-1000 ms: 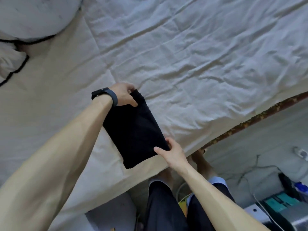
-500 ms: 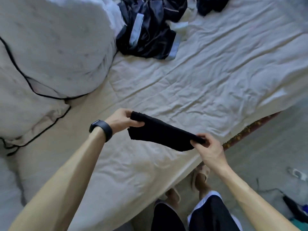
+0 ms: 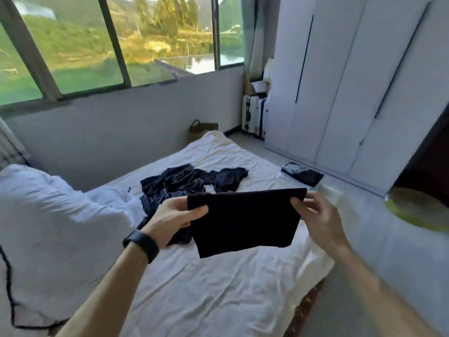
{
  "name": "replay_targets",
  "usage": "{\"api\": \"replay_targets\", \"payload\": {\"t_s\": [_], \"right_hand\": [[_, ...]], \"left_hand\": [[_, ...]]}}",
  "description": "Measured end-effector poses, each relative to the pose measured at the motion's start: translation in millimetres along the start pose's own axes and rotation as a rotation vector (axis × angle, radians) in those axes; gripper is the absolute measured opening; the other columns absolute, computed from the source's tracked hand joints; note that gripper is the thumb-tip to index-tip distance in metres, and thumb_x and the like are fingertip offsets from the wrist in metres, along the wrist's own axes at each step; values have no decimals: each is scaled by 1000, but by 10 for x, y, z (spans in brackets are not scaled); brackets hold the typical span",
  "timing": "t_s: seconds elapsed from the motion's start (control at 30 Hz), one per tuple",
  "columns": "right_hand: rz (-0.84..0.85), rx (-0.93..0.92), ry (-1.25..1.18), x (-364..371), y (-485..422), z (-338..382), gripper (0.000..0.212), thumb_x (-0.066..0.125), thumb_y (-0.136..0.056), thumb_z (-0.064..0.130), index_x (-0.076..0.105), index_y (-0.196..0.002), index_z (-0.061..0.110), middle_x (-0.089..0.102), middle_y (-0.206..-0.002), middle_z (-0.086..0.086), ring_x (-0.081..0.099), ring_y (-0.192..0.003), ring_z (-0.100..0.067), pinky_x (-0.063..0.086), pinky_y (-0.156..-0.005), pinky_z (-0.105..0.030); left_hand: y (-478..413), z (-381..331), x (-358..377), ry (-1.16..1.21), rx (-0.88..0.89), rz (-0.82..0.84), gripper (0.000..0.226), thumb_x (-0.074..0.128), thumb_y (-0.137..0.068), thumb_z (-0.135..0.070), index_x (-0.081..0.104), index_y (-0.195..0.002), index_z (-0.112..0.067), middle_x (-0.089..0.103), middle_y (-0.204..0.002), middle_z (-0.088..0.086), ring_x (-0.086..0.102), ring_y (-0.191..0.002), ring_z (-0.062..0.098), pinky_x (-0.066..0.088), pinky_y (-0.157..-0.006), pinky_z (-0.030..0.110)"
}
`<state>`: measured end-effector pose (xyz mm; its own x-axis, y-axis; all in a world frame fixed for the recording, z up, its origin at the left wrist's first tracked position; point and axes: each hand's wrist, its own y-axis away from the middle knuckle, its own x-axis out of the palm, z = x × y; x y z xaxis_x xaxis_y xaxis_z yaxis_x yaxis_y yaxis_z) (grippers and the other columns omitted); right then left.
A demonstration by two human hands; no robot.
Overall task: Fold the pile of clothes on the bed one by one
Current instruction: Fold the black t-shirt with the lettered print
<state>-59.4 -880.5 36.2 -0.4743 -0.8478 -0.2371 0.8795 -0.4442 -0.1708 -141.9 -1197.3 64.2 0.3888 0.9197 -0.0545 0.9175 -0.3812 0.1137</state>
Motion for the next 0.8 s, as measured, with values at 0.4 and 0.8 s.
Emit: {"api": "replay_targets", "payload": {"t_s": [0.4,0.8], "right_hand": [[-239,-203,48,-1962,-1061,173,7,68,-95,36,65,-93,42,74,-89,18,72,-85,-7,59,-86,-46],[-281,-237,153,-3650,-2334,-260,10,65,-97,39,66,-98,30,72,-90,11,63,-67,0,54,-77,-31]], "left_hand": [[-1040,-1085,1988,83,227,-23,21,76,-86,-14,76,-107,-16,75,-109,12,70,-91,23,54,-80,37],[-2326,-1485,3796,118,297,-27,30,76,-85,-10,71,-114,-11,76,-107,10,73,-97,22,59,-86,33]]}}
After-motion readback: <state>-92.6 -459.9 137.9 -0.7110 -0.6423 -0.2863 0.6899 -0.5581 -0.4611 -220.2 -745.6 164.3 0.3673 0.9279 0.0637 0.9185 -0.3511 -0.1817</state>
